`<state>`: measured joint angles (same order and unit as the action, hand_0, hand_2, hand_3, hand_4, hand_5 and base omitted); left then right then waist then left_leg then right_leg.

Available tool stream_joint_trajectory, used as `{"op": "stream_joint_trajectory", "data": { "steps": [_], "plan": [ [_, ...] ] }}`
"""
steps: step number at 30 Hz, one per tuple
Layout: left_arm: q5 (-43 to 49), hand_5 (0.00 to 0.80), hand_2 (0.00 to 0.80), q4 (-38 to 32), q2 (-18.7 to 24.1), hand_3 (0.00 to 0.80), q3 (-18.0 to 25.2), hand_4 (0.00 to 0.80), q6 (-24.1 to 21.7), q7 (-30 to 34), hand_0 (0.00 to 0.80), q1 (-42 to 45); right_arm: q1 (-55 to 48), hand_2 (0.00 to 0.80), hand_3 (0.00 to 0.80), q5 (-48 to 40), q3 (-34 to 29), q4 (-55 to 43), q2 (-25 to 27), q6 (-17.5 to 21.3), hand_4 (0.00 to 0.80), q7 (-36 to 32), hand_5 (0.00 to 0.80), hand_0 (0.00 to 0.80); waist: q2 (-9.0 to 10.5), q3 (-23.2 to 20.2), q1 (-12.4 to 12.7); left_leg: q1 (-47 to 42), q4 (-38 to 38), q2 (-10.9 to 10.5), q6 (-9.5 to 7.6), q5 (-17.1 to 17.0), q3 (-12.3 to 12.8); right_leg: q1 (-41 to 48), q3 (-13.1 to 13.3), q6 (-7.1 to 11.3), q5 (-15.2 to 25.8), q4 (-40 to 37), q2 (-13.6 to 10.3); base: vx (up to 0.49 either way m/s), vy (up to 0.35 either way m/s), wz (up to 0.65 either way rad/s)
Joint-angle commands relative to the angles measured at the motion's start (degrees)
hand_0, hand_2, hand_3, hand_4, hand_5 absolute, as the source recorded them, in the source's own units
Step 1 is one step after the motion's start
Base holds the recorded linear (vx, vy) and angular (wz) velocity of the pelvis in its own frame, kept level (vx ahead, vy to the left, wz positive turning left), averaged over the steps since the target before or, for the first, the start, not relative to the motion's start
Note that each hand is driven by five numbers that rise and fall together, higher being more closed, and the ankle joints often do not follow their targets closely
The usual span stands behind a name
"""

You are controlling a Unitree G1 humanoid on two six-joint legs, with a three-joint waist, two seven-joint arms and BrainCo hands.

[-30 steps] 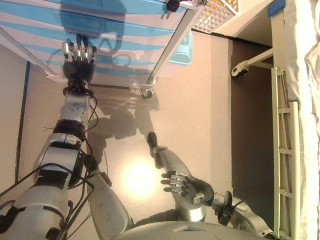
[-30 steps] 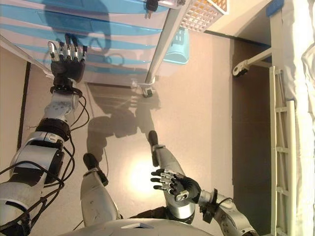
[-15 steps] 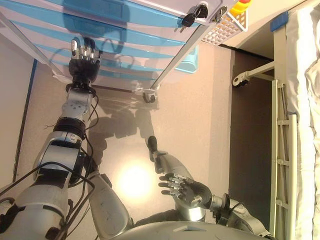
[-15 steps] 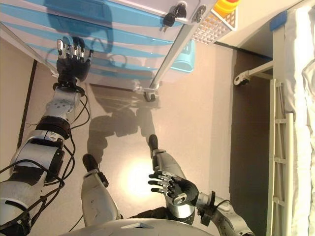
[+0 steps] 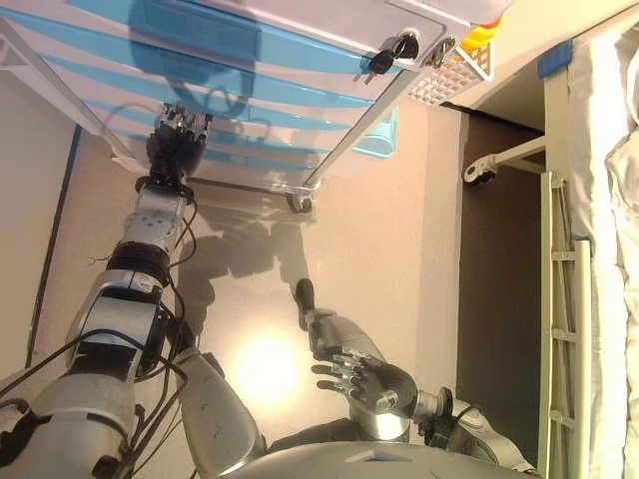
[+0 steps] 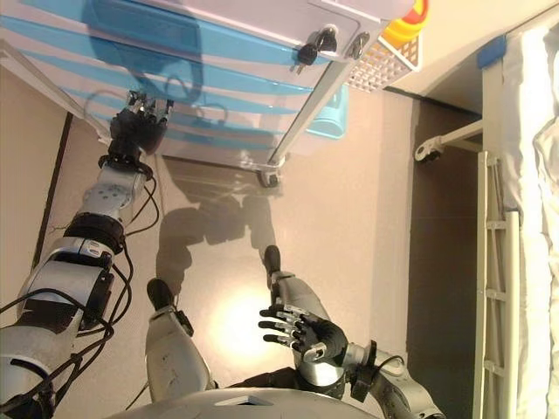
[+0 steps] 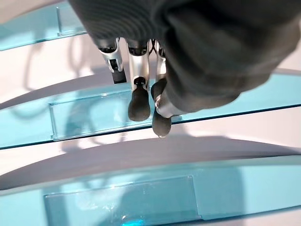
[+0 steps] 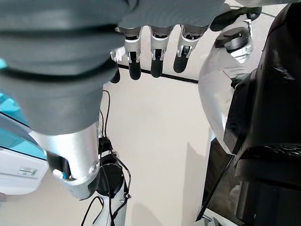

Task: Open the drawer and pick up the medicine

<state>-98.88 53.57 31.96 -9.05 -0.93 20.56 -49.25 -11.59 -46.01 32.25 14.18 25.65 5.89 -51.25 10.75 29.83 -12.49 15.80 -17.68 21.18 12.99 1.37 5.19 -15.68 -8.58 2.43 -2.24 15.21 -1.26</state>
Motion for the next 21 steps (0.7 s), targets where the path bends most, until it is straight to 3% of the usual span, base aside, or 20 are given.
{"op": "stream_joint_trajectory", "data": {
  "steps": [1,9,21],
  "plan": [
    [-0.6,0.800,0.800,-15.0,5.2,0.800,3.3,0.800,-0.1,15.3,0.800,1.1,-3.9,0.000,0.000,0.5,0.8,-4.4,-3.2,-0.5,0.000,0.6,0.000,0.000,2.60,-3.1,4.7,2.0,-5.6,-4.2,-7.05,5.1,1.9,2.3,1.1,2.44,2.4,-4.1,0.1,-0.012,0.055,0.01],
    [-2.0,0.800,0.800,-13.7,3.3,0.800,5.4,0.800,2.1,20.6,0.800,9.4,-4.3,0.000,0.000,2.0,0.2,-5.7,-3.3,-0.7,0.000,2.1,0.000,0.000,1.40,-3.1,6.2,0.7,-3.8,-5.1,-7.13,4.0,2.1,3.1,0.1,3.02,2.5,-4.3,-1.4,-0.016,0.067,0.05],
    [-5.8,0.800,0.800,-15.2,-2.3,0.800,7.9,0.800,3.7,30.1,0.800,25.5,-4.9,0.000,0.000,3.2,-1.2,-8.3,-2.8,-1.2,0.000,5.1,0.000,0.000,-0.30,-2.4,9.7,-0.4,-4.0,-6.9,-7.56,3.7,0.4,4.4,-1.2,3.48,2.1,-3.0,-3.3,0.005,0.065,0.12]
  ]
}}
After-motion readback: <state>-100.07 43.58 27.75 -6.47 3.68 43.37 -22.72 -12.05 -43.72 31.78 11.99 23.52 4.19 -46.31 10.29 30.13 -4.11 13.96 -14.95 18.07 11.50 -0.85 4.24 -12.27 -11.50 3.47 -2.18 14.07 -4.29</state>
